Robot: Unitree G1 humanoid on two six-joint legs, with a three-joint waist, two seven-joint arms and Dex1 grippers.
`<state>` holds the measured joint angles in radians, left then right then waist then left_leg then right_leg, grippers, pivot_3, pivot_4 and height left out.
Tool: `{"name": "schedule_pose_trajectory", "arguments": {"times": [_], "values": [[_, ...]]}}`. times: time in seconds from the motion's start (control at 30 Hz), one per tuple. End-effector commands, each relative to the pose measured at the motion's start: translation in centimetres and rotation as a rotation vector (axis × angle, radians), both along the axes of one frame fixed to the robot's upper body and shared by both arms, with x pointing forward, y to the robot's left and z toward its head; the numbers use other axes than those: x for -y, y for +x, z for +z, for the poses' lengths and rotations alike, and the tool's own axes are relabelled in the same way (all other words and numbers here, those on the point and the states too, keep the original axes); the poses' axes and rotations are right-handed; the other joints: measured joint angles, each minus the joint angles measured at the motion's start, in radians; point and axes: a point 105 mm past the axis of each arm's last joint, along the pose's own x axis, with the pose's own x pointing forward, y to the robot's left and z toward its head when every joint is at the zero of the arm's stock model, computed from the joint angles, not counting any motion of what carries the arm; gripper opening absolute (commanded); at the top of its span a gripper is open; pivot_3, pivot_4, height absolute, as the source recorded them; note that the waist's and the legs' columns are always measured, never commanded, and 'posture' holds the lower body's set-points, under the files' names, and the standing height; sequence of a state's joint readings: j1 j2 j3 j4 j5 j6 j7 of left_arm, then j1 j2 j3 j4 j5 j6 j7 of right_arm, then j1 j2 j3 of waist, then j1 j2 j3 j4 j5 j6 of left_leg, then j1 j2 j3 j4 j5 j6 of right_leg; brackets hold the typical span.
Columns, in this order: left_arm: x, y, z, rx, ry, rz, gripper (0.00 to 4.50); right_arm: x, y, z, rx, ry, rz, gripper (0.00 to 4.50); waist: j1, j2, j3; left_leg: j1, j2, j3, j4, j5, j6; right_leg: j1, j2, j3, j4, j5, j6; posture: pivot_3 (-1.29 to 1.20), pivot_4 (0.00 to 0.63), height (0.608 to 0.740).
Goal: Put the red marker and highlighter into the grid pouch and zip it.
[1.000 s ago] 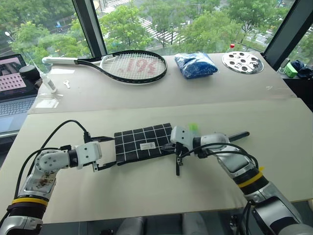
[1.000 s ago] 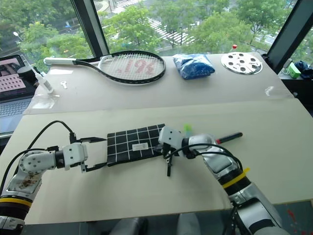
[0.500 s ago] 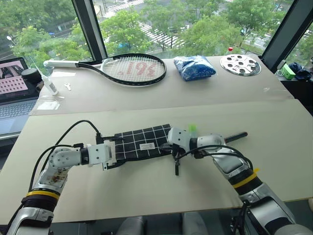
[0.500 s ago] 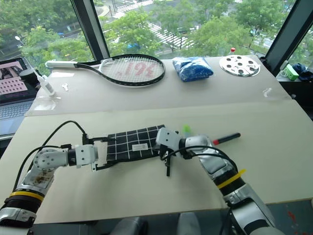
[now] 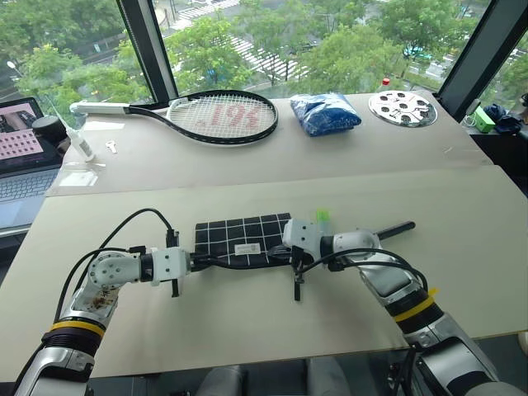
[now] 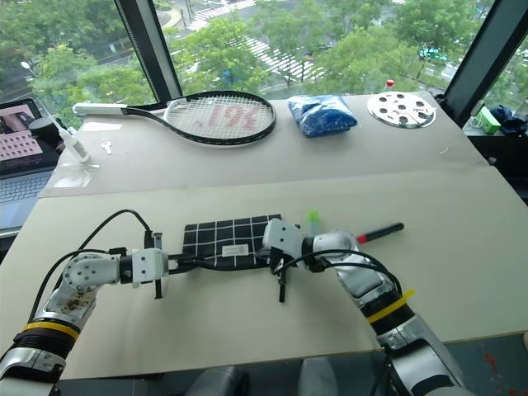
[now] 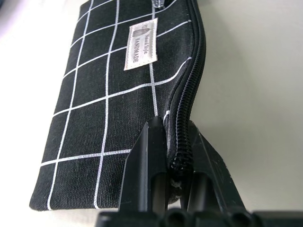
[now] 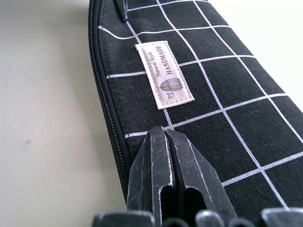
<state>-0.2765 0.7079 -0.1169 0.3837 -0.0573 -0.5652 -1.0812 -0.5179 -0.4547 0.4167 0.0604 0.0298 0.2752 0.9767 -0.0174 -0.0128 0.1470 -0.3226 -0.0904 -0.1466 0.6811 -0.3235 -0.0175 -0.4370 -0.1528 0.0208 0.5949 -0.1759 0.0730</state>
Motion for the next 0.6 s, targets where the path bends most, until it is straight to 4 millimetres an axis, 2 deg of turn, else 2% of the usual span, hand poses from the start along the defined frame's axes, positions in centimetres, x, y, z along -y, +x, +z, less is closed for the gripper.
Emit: {"name": "schedule_pose_trajectory", "arguments": {"times": [0.03, 0.17, 0.37, 0.47, 0.6], "values": [[-0.4, 0.2, 0.0, 0.014, -0.004, 0.039, 0.05, 0.1, 0.8, 0.7, -0.076, 0.112, -0.077, 0.0, 0.0, 0.0, 0.0, 0.0, 0.0, 0.0, 0.0, 0.0, 0.0, 0.0, 0.0, 0.0, 0.0, 0.0, 0.0, 0.0, 0.15, 0.74], [-0.7, -0.2, -0.2, 0.006, -0.018, 0.066, 0.0, 0.3, 1.4, 4.5, -0.088, 0.274, -0.085, 1.15, -0.001, 0.0, 0.0, 0.0, 0.0, 0.0, 0.0, 0.0, 0.0, -0.001, 0.0, 0.0, 0.0, 0.001, -0.001, 0.0, 0.15, 0.74], [-0.8, -0.4, -0.3, 0.0, -0.046, 0.106, 0.0, 1.9, 0.7, 7.5, -0.23, 0.434, -0.056, 3.11, -0.001, 0.0, 0.0, -0.001, 0.001, 0.001, -0.001, 0.0, 0.0, -0.002, 0.0, 0.0, 0.0, 0.001, -0.001, 0.0, 0.15, 0.74], [-0.7, -0.4, 0.1, -0.011, -0.097, 0.147, 0.0, 3.1, 0.1, 9.5, -0.288, 0.518, -0.038, 3.11, -0.001, 0.0, 0.0, -0.001, 0.001, 0.001, -0.001, -0.001, 0.001, -0.002, 0.0, 0.0, 0.0, 0.001, -0.001, 0.0, 0.15, 0.74], [-0.3, 0.2, 1.6, -0.046, -0.247, 0.258, 0.0, 5.1, 1.4, 11.2, -0.191, 0.529, -0.126, 3.11, 0.0, 0.0, 0.0, -0.001, 0.001, 0.002, -0.001, -0.002, 0.002, -0.003, 0.0, 0.0, 0.0, 0.001, -0.001, 0.0, 0.15, 0.74]]}}
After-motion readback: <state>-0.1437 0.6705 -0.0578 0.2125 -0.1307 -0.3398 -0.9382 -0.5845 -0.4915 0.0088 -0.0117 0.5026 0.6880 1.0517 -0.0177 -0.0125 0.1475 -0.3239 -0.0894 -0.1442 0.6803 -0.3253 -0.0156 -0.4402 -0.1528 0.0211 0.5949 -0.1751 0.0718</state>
